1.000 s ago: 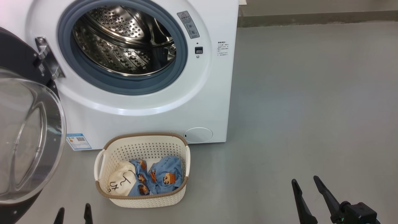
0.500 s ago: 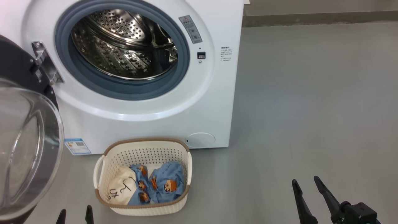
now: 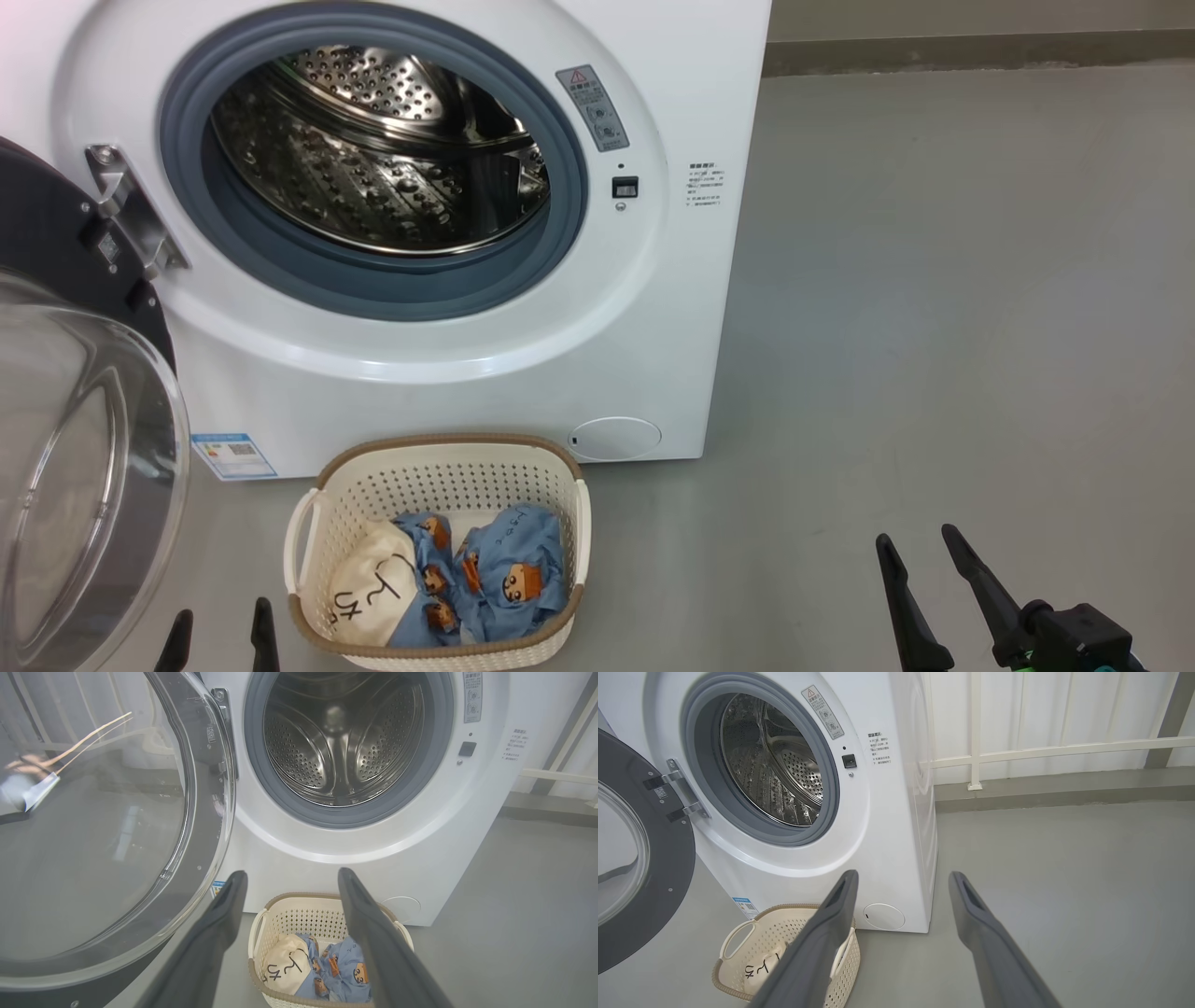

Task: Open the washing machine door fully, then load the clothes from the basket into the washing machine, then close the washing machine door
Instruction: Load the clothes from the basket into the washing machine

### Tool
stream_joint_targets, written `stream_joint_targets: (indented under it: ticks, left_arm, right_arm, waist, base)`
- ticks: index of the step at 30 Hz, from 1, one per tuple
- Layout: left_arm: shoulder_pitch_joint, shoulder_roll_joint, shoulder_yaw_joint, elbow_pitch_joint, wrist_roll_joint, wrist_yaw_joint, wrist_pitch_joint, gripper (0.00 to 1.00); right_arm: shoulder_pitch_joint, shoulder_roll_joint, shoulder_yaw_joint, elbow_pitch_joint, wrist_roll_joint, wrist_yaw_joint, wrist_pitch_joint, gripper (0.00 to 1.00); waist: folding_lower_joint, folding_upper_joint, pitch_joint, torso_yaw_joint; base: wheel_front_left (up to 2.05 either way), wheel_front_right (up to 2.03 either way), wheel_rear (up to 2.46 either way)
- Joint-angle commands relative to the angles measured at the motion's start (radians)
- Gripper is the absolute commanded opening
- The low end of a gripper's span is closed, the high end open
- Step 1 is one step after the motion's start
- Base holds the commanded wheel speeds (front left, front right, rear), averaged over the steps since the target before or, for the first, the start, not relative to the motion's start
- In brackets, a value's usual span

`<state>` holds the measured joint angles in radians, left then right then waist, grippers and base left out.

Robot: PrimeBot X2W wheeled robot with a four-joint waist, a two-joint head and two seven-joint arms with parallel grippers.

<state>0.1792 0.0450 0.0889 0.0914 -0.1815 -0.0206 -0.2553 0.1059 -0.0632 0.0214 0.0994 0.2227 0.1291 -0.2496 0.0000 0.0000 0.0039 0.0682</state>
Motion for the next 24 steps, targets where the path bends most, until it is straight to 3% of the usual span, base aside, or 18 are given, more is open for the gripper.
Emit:
stream_joint_targets:
  ticks: [1, 24]
  left_arm:
    - [-0.047, 0.005, 0.029, -0.023, -0.002, 0.006, -0.006, 1.00]
    - [-0.034, 0.005, 0.002, -0.014, -0.005, 0.003, -0.006, 1.00]
  right_arm:
    - [-0.033, -0.008, 0.023, -0.020, 0.006, 0.002, -0.012, 1.00]
    - [-0.024, -0.005, 0.021, -0.004, 0.009, 0.002, -0.012, 1.00]
  waist:
    - [0.0000, 0.0000, 0.001, 0.001]
    - [0.0000, 0.0000, -0.017, 0.002]
  base:
    - [0.00, 0.00, 0.00]
    - [0.00, 0.00, 0.00]
